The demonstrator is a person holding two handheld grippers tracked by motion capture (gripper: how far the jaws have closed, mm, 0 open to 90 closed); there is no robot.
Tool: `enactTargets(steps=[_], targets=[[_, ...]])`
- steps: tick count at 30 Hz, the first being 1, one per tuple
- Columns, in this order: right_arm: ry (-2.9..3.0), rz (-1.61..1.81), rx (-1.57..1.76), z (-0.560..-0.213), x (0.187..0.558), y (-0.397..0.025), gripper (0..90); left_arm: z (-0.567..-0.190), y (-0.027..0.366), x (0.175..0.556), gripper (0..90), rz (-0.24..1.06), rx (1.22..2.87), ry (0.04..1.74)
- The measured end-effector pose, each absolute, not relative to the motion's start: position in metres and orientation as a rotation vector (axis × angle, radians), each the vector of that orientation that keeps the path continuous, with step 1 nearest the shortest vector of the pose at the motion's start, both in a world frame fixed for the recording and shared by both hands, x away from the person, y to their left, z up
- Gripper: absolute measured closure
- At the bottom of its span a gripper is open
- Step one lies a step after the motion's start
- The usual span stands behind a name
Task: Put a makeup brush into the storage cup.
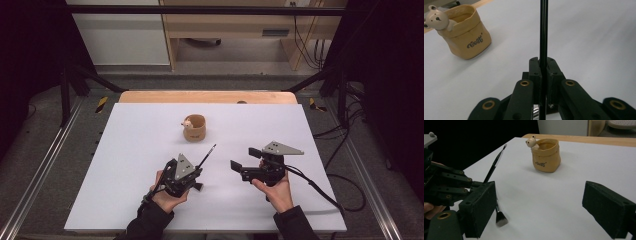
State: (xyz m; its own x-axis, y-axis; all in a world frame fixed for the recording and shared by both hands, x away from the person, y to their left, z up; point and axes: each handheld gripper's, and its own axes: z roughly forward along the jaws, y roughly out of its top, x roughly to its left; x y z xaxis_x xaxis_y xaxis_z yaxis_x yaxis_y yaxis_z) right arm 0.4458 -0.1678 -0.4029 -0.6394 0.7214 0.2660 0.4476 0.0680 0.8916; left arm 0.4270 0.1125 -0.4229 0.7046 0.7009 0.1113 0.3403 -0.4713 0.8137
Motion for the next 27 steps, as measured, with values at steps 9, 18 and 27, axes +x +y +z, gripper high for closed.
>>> enactTargets(steps=[9, 18, 27], targets=[[2.062, 1.666, 1.213, -0.401, 0.447, -0.166, 17.7, -0.423, 0.112, 0.427, 84.4, 0.535, 2.067, 0.815], [2.036, 1.746, 1.227, -0.399, 0.447, -0.165, 17.7, -0.42, 0.104, 0.427, 84.4, 0.509, 2.032, 0.828], [2.037, 1.789, 1.222, -0.396, 0.445, -0.163, 18.2, -0.414, 0.094, 0.426, 84.4, 0.487, 1.999, 0.843]])
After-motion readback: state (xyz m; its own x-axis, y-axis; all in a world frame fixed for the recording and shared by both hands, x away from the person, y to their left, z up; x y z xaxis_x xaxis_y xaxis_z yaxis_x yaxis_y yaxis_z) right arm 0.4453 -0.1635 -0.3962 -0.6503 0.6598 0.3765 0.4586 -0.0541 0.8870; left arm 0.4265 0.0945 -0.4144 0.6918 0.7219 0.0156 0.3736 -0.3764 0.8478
